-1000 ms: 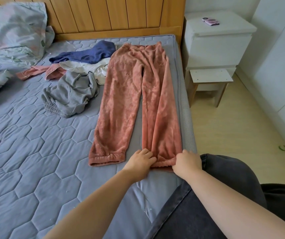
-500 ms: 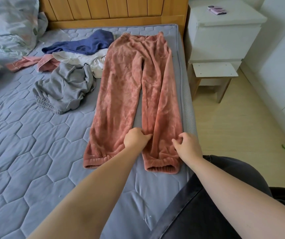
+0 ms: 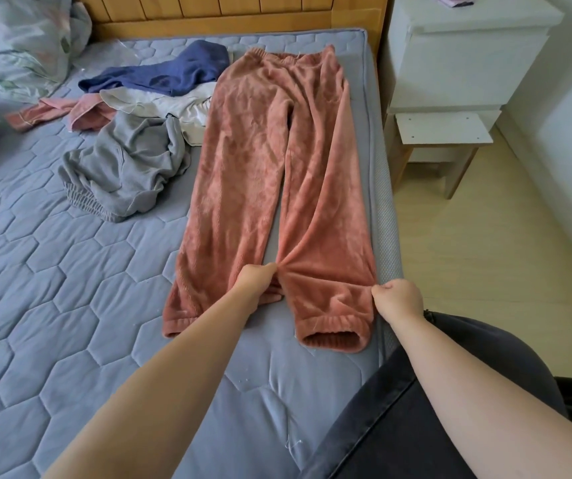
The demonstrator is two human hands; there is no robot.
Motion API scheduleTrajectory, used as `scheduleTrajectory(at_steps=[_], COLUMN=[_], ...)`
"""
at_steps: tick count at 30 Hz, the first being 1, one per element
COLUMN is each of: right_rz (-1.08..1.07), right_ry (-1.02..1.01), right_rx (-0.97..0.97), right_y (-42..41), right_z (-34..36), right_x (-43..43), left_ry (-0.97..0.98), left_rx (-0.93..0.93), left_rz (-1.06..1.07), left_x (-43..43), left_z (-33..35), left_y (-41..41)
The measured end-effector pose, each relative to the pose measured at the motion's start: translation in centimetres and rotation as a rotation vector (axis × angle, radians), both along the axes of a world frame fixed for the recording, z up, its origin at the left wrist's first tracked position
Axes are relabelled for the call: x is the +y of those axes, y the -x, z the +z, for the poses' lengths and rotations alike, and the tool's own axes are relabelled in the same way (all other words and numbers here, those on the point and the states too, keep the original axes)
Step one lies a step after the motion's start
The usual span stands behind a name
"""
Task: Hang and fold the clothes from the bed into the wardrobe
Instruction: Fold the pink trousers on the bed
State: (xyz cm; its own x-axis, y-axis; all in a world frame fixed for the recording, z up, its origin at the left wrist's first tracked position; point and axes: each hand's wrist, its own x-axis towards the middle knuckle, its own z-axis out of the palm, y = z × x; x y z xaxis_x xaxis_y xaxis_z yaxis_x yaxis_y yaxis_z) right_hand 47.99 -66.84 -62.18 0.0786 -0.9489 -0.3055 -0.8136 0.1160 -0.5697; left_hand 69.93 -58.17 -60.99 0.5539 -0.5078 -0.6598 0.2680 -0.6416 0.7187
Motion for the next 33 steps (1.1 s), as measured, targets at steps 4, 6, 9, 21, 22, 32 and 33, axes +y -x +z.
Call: scheduleTrajectory(at_steps=[4,6,9,21,22,32,33], right_rz=[-0.047,-0.001,0.03,0.649,0.66,0.681,0.705], right_ry=[-0.005,-0.037,-0.193,0.361,0.271,0.461,0.448], right_rx=[-0.139,-0.149,-0.178,0.388,0.475,0.318,0.302], right_y=[0.1,-0.4,-0.7,-1.9,-1.9,-7.1,-8.0], right_z=[0.8,1.3,1.0,2.0,2.0,2.4,1.9], right_x=[0.4,1.3,1.8,2.5,2.2,-8.1,-9.9], left_ry=[-0.038,-0.086,-0.094,0.045,-0.048,0.013,-0.033], left_rx=[-0.044,0.035,0.308,-1.249,-1.26,-1.232,-1.253], left_rz=[-0.108,-0.189,-0.212,-0.87,-1.021,-0.739,-0.737], left_x=[-0.1,0.1,1.3,1.0,0.2,-15.0,-17.0], left_z=[0.6,1.0,1.2,0.8,0.8,0.7,0.3], left_y=[1.5,2.6,3.2,4.6,4.7,-1.3,-2.3])
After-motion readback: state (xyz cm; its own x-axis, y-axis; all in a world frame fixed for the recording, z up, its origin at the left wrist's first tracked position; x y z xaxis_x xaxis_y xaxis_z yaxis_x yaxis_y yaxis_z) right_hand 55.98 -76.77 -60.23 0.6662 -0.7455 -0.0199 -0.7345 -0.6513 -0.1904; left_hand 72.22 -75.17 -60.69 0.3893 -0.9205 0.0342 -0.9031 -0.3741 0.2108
